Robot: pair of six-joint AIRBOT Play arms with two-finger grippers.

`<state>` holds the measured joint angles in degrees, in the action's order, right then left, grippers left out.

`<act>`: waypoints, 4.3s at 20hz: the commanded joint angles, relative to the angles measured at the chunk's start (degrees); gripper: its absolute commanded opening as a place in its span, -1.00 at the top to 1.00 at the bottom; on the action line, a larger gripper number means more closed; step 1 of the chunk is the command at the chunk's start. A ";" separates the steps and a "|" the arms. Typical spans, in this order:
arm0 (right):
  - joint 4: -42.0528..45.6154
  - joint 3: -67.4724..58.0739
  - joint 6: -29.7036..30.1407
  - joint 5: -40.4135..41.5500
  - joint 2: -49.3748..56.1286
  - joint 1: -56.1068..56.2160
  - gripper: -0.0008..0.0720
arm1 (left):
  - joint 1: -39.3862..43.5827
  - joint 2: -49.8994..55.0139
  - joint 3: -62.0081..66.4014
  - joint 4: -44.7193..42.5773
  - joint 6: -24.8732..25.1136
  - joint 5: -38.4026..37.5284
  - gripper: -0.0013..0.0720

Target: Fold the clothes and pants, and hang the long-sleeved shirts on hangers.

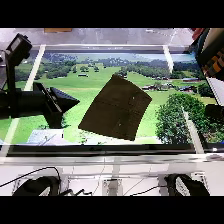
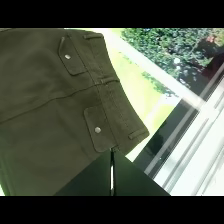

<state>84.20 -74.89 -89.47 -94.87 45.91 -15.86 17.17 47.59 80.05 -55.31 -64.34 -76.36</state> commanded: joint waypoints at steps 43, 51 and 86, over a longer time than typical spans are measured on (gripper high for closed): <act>-55.06 46.86 19.19 44.89 31.36 24.46 -0.27 | -23.41 31.65 -15.98 -4.24 0.33 9.49 -0.16; -59.47 45.13 32.30 45.53 31.50 24.41 0.89 | -23.34 37.44 -16.06 -2.01 -2.25 6.99 -0.15; -18.18 43.28 16.44 32.96 7.26 24.41 0.89 | -8.57 15.39 -47.65 3.02 0.39 22.82 0.14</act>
<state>66.11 -31.57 -73.03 -61.91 53.17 8.54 8.05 58.92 32.53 -53.43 -62.22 -54.00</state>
